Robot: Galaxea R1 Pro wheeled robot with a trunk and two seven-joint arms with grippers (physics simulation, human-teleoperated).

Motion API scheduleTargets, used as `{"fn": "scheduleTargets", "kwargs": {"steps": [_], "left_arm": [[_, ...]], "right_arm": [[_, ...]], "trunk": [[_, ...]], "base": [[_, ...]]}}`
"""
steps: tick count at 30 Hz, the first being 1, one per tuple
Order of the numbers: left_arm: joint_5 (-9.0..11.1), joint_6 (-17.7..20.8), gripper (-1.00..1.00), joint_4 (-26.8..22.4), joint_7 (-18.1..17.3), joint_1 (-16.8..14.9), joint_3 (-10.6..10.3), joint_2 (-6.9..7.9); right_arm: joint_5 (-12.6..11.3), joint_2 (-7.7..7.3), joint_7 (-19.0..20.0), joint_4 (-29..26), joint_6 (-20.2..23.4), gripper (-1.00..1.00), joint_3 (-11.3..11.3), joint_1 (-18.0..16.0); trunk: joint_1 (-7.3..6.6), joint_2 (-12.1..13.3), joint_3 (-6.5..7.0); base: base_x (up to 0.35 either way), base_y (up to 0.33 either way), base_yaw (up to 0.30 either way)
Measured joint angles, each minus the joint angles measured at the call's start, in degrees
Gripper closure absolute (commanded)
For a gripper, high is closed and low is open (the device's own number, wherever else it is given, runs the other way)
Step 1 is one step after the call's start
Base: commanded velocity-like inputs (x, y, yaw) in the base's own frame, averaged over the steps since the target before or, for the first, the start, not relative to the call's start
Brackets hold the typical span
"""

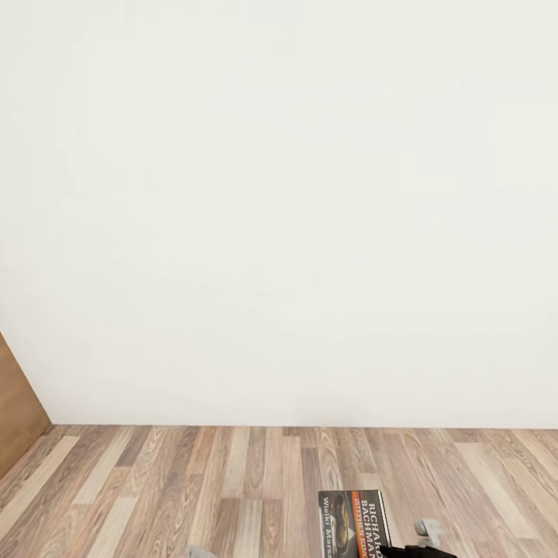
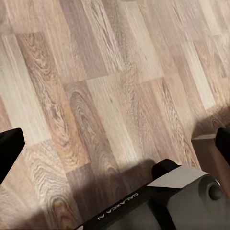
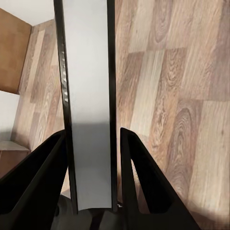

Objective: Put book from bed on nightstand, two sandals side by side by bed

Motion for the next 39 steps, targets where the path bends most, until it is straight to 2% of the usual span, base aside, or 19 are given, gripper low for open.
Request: {"fn": "scheduleTargets", "kwargs": {"steps": [34, 39], "left_arm": [[0.0, 0.0, -1.0, 0.0, 0.0, 0.0, 0.0, -0.09], [0.0, 0.0, -1.0, 0.0, 0.0, 0.0, 0.0, -0.1]], "right_arm": [[0.0, 0.17, 0.0, 0.0, 0.1, 1.0, 0.0, 0.0], [0.0, 0.18, 0.0, 0.0, 0.0, 1.0, 0.0, 0.0]], "trunk": [[0.0, 0.0, 0.0], [0.02, 0.0, 0.0]], "base": [[0.329, 0.0, 0.0], [0.252, 0.0, -0.16]]}}
